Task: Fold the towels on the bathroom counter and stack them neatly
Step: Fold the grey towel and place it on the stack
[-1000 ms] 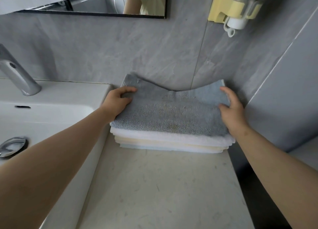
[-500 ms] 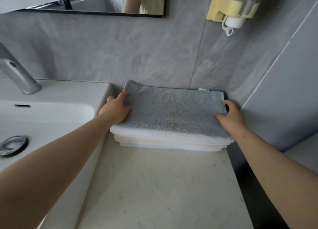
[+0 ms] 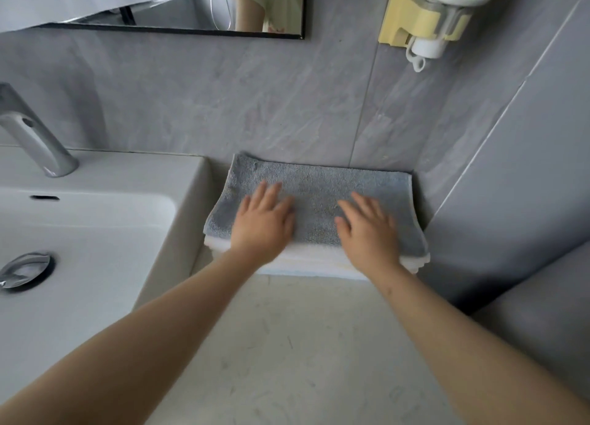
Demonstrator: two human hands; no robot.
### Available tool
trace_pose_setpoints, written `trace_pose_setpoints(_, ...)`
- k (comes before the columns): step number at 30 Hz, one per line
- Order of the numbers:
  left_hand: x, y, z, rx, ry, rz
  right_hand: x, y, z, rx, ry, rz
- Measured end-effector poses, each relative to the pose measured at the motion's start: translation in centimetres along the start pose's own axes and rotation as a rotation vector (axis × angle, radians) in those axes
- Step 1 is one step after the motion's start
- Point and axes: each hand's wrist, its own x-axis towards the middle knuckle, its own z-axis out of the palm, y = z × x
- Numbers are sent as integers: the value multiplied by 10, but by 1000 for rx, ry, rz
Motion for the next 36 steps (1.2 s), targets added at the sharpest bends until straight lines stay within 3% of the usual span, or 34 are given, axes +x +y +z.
trace_pose_setpoints(4,-11,3,25,25,-91,-49,-13,-6,24,-91,-113,-38)
trace_pose_setpoints(14,-19,-12,11,14,-151,-102,-24,26,3,-181,-161,139)
trace_pose_setpoints(27,-84,-9,-60,110,99,1,-65,-41,-55,0,-70,33)
trace_pose_setpoints(36,-140,-17,-85,154,133,-33,-102,-77,-64,4,-66,-49)
